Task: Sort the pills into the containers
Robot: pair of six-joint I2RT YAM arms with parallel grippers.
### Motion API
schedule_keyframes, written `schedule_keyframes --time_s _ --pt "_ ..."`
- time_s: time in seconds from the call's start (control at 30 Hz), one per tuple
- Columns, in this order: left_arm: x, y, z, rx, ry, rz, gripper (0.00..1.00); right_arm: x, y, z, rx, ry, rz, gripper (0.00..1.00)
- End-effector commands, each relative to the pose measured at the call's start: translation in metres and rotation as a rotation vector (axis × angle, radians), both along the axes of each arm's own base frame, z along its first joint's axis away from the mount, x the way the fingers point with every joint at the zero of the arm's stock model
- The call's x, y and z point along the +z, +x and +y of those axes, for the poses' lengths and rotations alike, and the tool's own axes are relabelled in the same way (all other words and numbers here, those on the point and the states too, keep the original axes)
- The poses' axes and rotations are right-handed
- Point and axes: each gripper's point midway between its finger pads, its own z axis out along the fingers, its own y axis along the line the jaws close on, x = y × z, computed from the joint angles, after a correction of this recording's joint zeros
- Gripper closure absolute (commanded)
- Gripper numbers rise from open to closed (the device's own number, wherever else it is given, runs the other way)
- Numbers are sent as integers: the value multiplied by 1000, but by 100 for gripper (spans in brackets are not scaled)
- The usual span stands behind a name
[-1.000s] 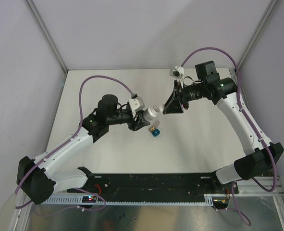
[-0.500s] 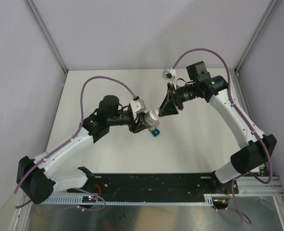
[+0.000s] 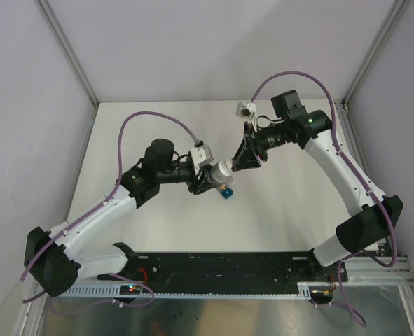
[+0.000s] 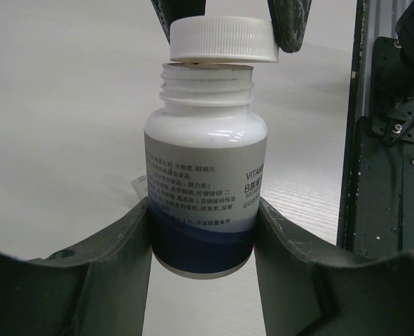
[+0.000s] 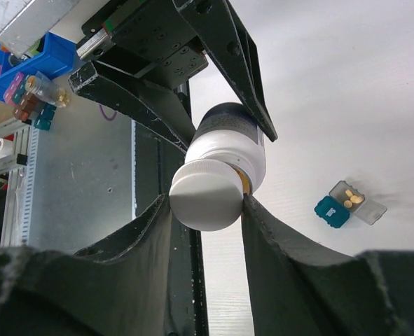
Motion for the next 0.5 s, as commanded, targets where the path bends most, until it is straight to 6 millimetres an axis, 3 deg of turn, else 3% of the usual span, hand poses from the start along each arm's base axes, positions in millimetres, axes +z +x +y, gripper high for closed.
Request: schedule_keyframes --time_s 0.0,0.47 --pt "29 -2 -3 -23 -52 -88 100 12 4 -5 -9 0 -64 82" --pt "29 -4 -5 -32 -54 -79 100 5 3 -4 0 -19 -54 82"
